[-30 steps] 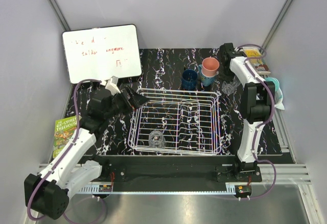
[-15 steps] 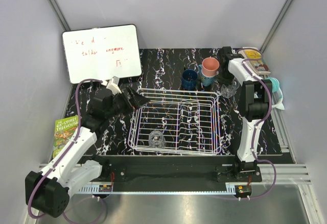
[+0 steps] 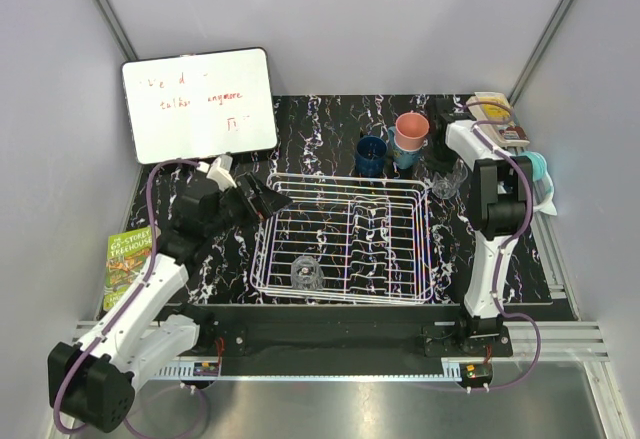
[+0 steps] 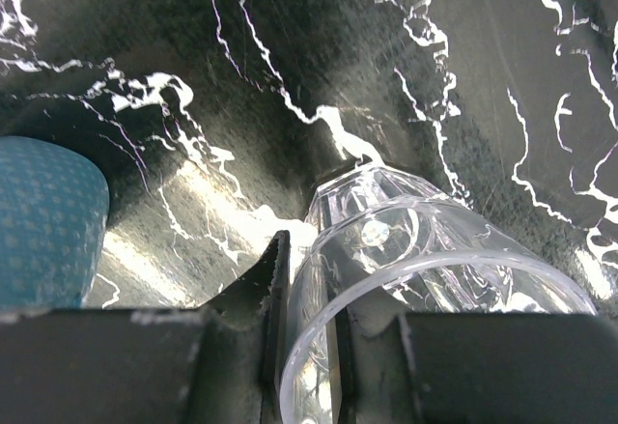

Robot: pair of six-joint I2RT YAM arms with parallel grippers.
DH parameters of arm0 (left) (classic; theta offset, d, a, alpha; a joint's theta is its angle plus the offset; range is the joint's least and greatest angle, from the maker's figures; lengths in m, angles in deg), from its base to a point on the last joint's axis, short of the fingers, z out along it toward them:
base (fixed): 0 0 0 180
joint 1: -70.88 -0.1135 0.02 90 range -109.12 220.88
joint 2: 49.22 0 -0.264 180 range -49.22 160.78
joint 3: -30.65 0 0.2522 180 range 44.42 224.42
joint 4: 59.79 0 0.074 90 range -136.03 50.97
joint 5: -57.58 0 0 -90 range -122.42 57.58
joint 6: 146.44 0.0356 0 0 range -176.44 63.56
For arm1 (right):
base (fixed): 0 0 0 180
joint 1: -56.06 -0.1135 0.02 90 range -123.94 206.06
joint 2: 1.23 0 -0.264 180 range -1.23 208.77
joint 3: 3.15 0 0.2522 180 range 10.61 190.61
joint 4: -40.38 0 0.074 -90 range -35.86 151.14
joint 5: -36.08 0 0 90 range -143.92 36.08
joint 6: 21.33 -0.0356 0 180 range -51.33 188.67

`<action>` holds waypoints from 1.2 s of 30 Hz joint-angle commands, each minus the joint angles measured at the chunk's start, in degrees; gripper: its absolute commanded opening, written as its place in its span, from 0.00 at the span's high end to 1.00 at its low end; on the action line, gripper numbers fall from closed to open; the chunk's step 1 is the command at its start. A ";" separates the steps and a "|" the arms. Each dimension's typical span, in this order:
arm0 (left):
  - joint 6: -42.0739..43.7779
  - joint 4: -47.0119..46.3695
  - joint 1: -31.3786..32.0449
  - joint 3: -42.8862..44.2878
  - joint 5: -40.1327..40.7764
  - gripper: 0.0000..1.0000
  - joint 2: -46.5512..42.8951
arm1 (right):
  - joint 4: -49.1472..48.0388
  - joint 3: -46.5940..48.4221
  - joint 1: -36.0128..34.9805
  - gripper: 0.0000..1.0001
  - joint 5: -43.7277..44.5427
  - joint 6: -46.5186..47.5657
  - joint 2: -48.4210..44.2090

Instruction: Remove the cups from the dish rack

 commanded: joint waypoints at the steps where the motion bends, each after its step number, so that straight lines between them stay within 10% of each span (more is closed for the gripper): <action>1: -0.07 -1.84 -0.21 -0.54 -0.22 0.01 -1.48 | -0.31 -0.84 0.09 0.78 -0.25 -0.65 -5.03; 23: 0.81 -0.62 0.58 -0.90 1.36 0.01 -3.77 | -3.01 -6.28 0.09 0.69 -0.59 -1.00 -16.54; 26: 3.35 1.14 0.75 0.76 2.42 0.01 -4.12 | -7.05 -9.09 0.00 0.55 -3.13 -1.53 -23.38; 31: 10.81 7.71 2.77 6.56 7.07 0.01 -2.46 | -11.73 -13.23 -2.18 0.01 -6.05 -0.92 -37.34; 36: 15.13 12.30 8.47 10.44 15.39 0.01 0.62 | -11.65 -14.90 -8.33 0.00 -5.34 2.59 -44.49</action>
